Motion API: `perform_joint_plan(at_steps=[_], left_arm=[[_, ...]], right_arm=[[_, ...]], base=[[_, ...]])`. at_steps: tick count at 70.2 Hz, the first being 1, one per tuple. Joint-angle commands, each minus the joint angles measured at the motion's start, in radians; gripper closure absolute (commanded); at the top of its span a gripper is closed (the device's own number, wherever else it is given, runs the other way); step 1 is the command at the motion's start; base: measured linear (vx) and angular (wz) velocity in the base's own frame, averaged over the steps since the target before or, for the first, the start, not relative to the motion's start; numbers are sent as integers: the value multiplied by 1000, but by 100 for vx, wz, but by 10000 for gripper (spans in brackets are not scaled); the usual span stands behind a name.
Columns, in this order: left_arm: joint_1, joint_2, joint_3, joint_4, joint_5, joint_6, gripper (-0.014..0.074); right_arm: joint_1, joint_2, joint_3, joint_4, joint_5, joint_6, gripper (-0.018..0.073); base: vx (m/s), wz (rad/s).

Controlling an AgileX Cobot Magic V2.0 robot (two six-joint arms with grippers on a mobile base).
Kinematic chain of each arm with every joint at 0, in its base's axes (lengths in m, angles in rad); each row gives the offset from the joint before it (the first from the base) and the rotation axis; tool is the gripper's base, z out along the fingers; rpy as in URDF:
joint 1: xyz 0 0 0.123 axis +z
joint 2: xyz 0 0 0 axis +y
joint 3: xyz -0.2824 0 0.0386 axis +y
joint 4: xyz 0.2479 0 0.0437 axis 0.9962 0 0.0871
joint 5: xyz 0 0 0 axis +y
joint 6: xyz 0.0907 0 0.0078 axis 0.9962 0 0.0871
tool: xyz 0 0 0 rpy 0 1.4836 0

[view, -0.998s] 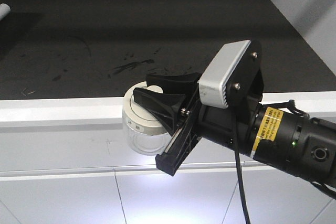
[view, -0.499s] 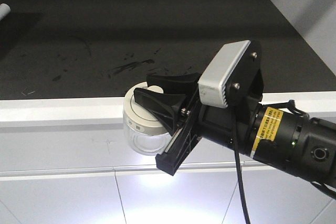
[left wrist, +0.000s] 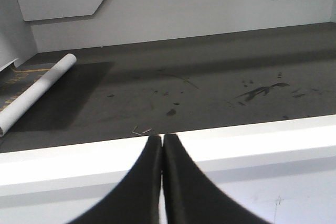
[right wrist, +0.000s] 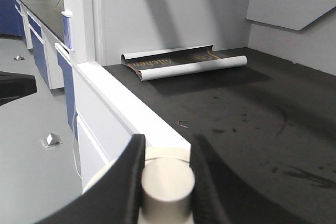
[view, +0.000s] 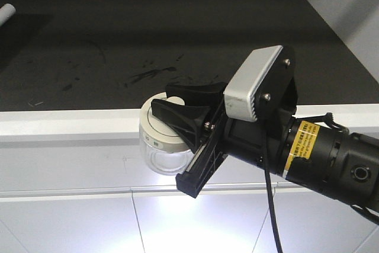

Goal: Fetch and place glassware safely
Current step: 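Lift the jar with the right gripper and pull it out toward the robot, then hold the jar in the right gripper while driving across the lab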

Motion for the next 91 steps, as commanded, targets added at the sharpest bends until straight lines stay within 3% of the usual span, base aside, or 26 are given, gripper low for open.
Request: perform_joint_plan(at_steps=[1,27,91], left_arm=[[-9,9,-31,-9,-68,-3,603],[-9,9,-31,-9,-68,-3,603],[-9,9,-31,-9,-68,-3,603]], right_arm=[[-1,-32,-31,24,-78,-3,563],[-1,-32,-31,24,-78,-3,563],[-1,-32,-31,24,-78,-3,563]], base=[[-2,7],[-6,34],[-14,75]])
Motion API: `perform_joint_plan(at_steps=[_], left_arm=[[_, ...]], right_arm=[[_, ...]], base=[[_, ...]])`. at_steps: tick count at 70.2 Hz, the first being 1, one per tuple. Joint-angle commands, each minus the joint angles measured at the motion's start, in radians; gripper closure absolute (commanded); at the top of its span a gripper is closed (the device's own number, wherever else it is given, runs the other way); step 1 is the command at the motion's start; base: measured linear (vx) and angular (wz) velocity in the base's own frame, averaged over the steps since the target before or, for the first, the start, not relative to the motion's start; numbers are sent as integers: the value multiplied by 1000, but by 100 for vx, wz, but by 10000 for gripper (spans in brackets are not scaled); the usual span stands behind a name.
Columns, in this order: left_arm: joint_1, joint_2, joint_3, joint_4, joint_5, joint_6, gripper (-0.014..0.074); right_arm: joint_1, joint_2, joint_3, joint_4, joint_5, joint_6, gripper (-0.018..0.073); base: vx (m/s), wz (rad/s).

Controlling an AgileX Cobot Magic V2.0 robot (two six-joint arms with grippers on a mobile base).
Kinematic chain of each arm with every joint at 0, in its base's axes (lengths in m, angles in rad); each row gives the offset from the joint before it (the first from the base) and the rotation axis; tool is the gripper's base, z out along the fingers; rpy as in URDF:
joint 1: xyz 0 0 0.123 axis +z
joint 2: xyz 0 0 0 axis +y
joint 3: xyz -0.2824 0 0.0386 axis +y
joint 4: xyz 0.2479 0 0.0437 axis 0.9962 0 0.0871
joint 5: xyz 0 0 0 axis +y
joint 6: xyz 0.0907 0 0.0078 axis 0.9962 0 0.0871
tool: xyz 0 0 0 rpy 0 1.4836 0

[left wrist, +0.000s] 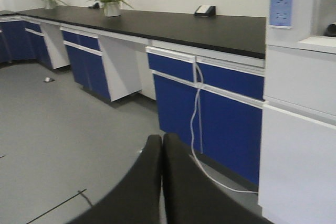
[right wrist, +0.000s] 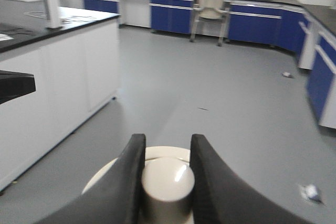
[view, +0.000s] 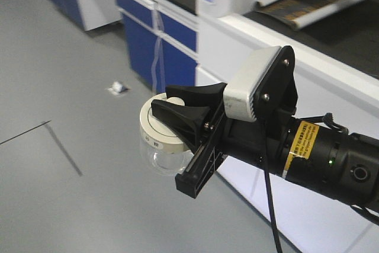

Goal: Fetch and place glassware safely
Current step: 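Hold the jar in the right gripper while driving across the lab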

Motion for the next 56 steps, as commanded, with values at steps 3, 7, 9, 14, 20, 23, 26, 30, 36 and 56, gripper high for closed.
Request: perform_joint_plan(at_steps=[3,7,9,14,20,23,26,30,36,56], left_arm=[[-9,9,-31,-9,-70,-3,603],[-9,9,-31,-9,-70,-3,603],[-9,9,-31,-9,-70,-3,603],[-9,9,-31,-9,-70,-3,603],[-9,9,-31,-9,-70,-3,603],[-9,9,-31,-9,-70,-3,603],[-9,9,-31,-9,-70,-3,603],[-9,9,-31,-9,-70,-3,603],[-9,9,-31,-9,-70,-3,603],[-7,9,-31,-9,-70,-3,603]], right_arm=[[-1,-32,-31,24,-84,-3,563],[-1,-32,-31,24,-84,-3,563],[-1,-32,-31,24,-84,-3,563],[-1,-32,-31,24,-84,-3,563],[-1,-32,-31,24,-84,-3,563],[-1,-32,-31,24,-84,-3,563],[-1,-32,-31,24,-84,-3,563],[-1,-32,-31,24,-84,-3,563],[-1,-32,-31,24,-84,-3,563],[-1,-32,-31,24,-84,-3,563]], base=[[-6,67],[-5,64],[-5,62],[-3,59],[-1,54],[1,51],[3,51],[4,52],[6,56],[11,57]])
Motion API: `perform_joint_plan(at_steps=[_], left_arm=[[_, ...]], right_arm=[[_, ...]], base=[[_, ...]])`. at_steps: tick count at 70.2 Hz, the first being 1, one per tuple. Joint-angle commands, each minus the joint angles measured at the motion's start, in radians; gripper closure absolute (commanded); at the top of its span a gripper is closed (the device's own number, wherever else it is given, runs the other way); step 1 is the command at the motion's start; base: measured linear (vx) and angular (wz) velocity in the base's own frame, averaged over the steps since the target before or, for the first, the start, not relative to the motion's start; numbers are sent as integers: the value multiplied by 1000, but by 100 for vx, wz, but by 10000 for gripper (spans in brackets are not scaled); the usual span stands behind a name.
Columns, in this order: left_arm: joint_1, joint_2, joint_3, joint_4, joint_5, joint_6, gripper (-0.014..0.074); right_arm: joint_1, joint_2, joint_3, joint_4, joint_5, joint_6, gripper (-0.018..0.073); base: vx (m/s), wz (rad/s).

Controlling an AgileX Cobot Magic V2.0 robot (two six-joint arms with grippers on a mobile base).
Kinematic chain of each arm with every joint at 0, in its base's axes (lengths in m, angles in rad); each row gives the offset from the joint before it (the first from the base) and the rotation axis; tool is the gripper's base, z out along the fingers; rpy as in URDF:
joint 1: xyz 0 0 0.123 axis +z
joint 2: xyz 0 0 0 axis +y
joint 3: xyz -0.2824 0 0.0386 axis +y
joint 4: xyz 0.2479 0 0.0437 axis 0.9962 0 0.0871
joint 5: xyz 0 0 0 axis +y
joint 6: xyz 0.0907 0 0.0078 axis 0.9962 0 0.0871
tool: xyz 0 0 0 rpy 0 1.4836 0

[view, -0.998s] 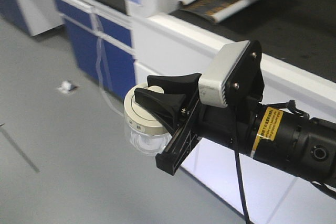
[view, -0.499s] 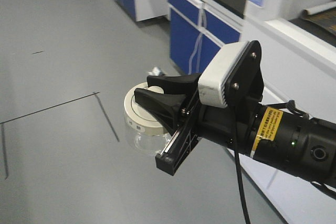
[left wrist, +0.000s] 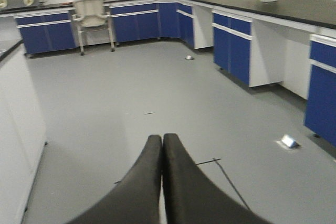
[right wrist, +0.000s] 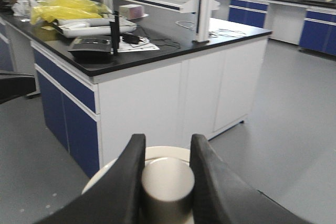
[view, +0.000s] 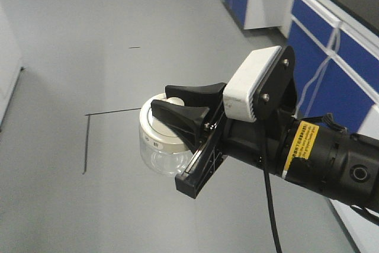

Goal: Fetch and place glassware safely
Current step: 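Hold the jar in the right gripper while driving across the lab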

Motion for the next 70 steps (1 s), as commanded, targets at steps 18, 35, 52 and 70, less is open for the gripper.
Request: perform_joint_plan(at_steps=[18,35,52,70], left_arm=[[-7,9,-31,-9,-70,-3,603],[-7,9,-31,-9,-70,-3,603],[-7,9,-31,-9,-70,-3,603],[-7,9,-31,-9,-70,-3,603]], right_arm=[[-1,-32,-31,24,-83,-3,563],[-1,-32,-31,24,-83,-3,563],[-1,-32,-31,24,-83,-3,563],[-1,-32,-31,24,-83,-3,563]], base=[[17,32],[26,17],[37,5],[43,5]])
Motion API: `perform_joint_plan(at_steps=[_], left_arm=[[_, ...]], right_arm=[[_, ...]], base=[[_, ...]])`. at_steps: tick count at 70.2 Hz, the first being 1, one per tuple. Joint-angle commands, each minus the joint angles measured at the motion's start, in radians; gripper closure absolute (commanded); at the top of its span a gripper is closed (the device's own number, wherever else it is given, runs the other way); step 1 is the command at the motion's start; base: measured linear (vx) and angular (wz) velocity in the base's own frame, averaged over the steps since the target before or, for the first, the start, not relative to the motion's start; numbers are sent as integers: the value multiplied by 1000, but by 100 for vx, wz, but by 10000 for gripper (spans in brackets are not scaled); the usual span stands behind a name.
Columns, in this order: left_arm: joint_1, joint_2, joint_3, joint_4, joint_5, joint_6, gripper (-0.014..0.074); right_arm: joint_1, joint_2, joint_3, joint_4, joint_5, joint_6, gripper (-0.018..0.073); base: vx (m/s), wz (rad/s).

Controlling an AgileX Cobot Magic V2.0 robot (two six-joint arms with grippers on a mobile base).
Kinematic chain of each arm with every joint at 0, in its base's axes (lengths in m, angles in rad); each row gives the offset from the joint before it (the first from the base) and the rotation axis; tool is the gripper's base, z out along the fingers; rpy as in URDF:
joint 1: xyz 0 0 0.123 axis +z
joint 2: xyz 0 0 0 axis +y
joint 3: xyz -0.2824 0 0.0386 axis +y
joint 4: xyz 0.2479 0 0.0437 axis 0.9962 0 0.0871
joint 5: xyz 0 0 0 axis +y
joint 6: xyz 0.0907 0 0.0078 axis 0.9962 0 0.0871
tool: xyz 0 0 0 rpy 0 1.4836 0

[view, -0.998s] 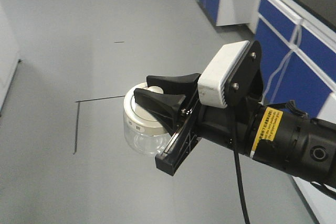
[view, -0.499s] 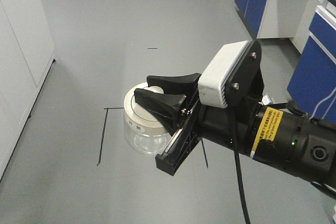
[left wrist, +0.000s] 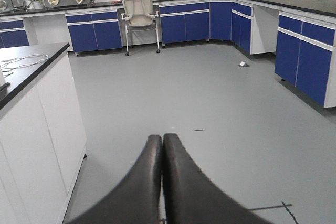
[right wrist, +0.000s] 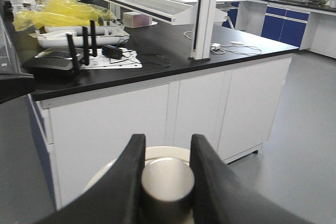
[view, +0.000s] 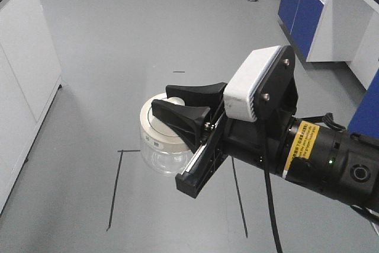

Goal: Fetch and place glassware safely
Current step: 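Hold the jar in the right gripper while driving across the lab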

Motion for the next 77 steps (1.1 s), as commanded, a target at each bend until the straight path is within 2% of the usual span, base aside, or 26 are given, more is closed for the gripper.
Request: perform_joint_plan(at_steps=[1,77], left_arm=[[-7,9,-31,-9,-71,-3,603],[-7,9,-31,-9,-71,-3,603]], right_arm=[[-1,-32,-31,24,-83,-3,563],[-1,-32,-31,24,-83,-3,563]], base=[[44,4],[48,2]])
